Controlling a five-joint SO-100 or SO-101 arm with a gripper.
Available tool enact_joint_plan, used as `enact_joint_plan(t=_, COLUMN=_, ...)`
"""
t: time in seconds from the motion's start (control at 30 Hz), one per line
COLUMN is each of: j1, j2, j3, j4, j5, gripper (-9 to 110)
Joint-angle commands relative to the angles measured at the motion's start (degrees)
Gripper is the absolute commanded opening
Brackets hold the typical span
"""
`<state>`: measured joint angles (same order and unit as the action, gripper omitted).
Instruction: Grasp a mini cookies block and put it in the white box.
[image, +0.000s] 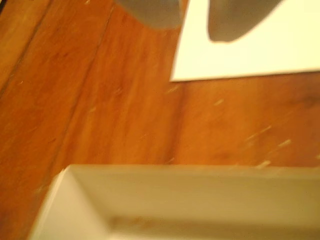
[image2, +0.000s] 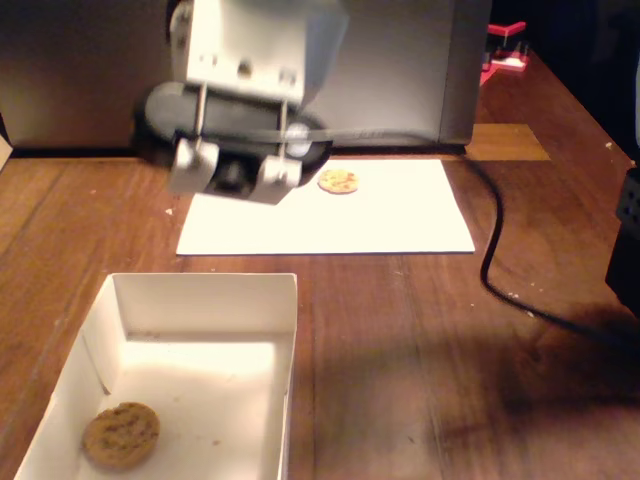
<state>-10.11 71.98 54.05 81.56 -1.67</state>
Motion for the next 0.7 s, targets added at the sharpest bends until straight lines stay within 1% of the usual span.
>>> enact_joint_plan(t=0.0, j1=4.0, j2=9.4, j3=-6.6, j4=2.2, j5=0.5, gripper=0)
enact_joint_plan(t=0.23, j1=13.4, j2=9.8, j3=-6.7, j4=5.5, j5=3.3, gripper=0)
enact_joint_plan(t=0.67, j1=35.0, j2=8.6, j3=-6.7, j4=8.8, j5=5.3, gripper=0)
